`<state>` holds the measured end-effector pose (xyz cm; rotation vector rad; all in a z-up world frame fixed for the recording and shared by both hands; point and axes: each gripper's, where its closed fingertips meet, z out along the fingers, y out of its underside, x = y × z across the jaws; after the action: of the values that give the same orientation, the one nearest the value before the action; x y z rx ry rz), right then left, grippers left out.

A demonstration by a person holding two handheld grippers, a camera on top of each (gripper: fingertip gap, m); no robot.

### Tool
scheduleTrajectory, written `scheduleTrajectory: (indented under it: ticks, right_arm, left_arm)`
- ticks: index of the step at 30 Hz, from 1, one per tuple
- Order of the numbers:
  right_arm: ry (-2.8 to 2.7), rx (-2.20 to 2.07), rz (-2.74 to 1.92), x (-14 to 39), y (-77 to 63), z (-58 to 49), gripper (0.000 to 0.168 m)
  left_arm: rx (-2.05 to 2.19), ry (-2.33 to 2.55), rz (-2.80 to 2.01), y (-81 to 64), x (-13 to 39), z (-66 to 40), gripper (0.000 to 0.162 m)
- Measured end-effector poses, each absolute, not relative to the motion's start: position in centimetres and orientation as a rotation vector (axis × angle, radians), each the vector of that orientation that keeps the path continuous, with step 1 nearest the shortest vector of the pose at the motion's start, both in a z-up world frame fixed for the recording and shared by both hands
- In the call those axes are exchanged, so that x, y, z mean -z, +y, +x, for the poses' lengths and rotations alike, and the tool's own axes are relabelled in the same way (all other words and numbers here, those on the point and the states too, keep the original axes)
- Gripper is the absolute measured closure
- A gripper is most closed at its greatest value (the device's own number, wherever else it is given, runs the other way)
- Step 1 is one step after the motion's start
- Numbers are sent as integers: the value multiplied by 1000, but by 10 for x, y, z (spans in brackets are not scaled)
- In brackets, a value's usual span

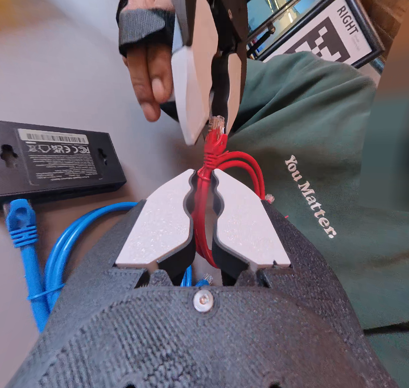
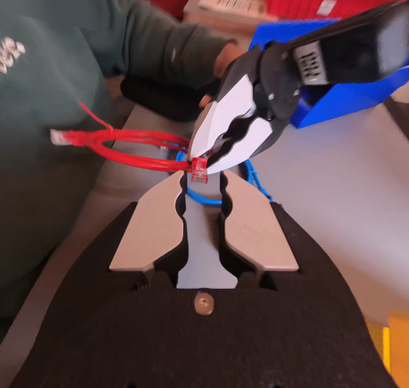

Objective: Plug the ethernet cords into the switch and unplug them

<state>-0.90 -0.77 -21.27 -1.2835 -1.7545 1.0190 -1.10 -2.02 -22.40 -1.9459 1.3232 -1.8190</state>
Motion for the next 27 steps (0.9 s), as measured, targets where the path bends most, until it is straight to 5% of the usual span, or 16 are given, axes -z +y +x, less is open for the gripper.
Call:
scheduleTrajectory:
  ticks: [5,17,27]
  right_arm:
    - [-1775,-999,-1299,229,-9,-11,156]
    - [-1361,-1385,-1590,229,16,-21,156]
    - [-1547,-1208,-1452,239,1,-23,156]
  left_arm:
    - [1715,1308,-1972,-14,236,-10,150]
    - [866,1326,-1668,21,222,-10,149]
    - [864,1462,-1657,3,236,-13,149]
